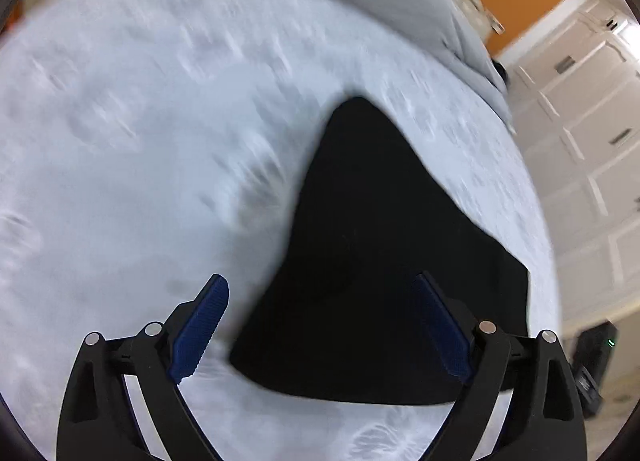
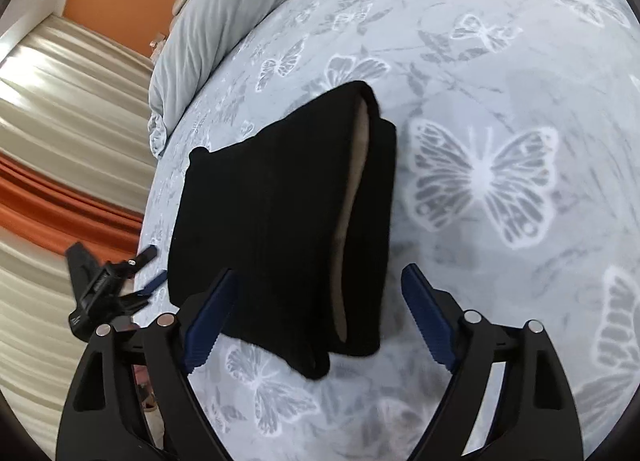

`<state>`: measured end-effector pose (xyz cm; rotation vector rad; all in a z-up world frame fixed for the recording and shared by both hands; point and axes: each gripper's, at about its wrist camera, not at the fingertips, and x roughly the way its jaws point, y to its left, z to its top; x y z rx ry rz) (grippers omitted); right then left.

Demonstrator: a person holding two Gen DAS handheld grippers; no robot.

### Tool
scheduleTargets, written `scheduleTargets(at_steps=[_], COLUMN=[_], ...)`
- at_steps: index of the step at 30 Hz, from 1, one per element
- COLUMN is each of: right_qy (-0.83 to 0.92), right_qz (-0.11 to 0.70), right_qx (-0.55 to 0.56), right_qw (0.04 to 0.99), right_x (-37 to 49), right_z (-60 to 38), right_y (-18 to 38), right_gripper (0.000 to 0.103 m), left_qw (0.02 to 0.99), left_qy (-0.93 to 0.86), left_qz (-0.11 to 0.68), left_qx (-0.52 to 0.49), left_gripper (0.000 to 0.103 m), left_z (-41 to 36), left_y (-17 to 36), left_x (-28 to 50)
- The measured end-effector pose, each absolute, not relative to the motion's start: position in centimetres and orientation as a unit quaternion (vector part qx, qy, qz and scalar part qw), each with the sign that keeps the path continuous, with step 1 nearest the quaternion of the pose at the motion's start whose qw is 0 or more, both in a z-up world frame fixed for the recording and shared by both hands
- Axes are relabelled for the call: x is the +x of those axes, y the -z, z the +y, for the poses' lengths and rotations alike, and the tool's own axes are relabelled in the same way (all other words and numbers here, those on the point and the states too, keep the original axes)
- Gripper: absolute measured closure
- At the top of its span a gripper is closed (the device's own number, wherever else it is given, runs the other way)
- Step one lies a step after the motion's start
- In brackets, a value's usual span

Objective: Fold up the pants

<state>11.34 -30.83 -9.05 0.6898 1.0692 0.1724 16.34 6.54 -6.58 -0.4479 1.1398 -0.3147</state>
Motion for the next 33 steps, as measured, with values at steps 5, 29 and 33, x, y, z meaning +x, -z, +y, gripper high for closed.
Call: scheduleTargets(at_steps=[5,29,33], right_qy=[-0.102,-0.066,-0.064], right_qz=[0.526,0.557,0.547], right_qx=[0.312,0.246,0.241], right_qw=[0.785,0.79,0.799], right_x=[13.4,11.3,10.5], right_z=[-28.9,-23.6,-24.0], right_y=[11.4,10.2,9.7], right_gripper=[0.053,0.028,0.05], left_qw=[0.8,0.828,0.848], left_qy=[0.123,0.086,0.083], left_qz=[0.553,0.542,0.519], left_qx=[-0.198,-0.114,-0.07], left_gripper=[0.026,0.03,0.062], left_z=[5.8,2.2,1.0], left_y=[9.6,8.4,7.2], left_x=[17.1,11.8,11.4])
